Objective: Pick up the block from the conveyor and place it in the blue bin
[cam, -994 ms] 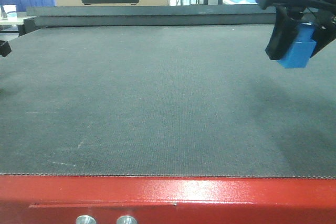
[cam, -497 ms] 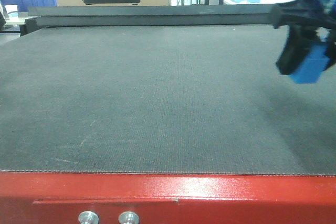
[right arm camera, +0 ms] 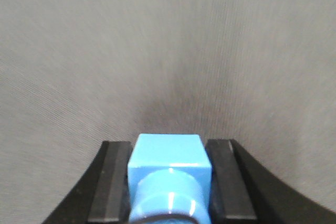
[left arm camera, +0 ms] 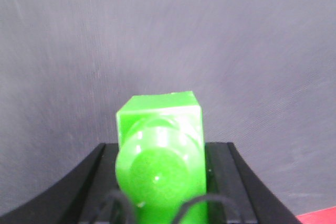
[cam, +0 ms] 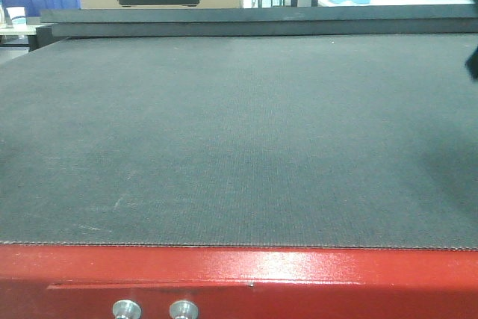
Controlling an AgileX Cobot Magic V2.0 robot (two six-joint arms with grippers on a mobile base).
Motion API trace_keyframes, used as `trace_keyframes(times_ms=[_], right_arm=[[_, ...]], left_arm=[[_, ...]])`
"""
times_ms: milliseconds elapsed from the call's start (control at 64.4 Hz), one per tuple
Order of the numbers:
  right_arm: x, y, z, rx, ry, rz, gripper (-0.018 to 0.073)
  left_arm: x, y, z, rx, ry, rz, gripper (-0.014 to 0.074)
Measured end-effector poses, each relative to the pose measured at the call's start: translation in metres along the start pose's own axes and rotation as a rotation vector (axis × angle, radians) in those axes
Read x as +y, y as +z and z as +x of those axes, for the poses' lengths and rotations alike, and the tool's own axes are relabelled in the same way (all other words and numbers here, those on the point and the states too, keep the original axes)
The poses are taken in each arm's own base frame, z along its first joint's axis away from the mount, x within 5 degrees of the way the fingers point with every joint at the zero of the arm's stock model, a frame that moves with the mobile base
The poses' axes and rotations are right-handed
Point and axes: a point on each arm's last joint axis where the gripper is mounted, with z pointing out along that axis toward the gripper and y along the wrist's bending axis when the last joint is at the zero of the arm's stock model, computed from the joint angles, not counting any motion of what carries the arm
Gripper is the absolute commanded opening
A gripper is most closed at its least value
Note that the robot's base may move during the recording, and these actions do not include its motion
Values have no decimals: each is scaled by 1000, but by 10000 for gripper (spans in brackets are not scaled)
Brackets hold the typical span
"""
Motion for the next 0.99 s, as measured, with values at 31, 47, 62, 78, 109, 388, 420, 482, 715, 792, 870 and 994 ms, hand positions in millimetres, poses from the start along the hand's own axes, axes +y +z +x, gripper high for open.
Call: trace_keyframes(times_ms=[31,47,62,78,109,388,420,482,715,792,870,994], right_arm=[[0,-7,0,-24,-2,-2,-153],[1,-10,-1,-36,-2,-3,-153],[1,-13,-1,-48,-3,-4,-153],[1,-17,-1,-60,-4,-4,-153],[2,-26,-1,-92,-6,-7,-153],[6,-96,4,-345,-24,-24,-153],[6,-105,4,-377,-26,-27,-153],[8,-121,3,-433,-30,-31,-153],[12,-179,3,-622,-44,-46,-153],[12,-188,4,-640,-47,-48,-153],[12,-189,6,-623,-58,-45,-153],[12,-186,9,-576,-64,-44,-153]], left_arm=[[0,-7,0,-26,1,-2,-111],[-1,-11,0,-37,2,-3,-111],[-1,-14,0,-50,3,-5,-111],[-1,-19,0,-68,4,-6,-111],[-2,-26,1,-93,5,-8,-111],[-5,-81,6,-332,16,-31,-111],[-5,-86,7,-354,17,-33,-111],[-6,-94,8,-391,18,-36,-111],[-8,-124,15,-512,23,-47,-111],[-9,-138,14,-548,26,-49,-111],[-10,-151,12,-560,30,-48,-111],[-11,-166,8,-562,35,-42,-111]])
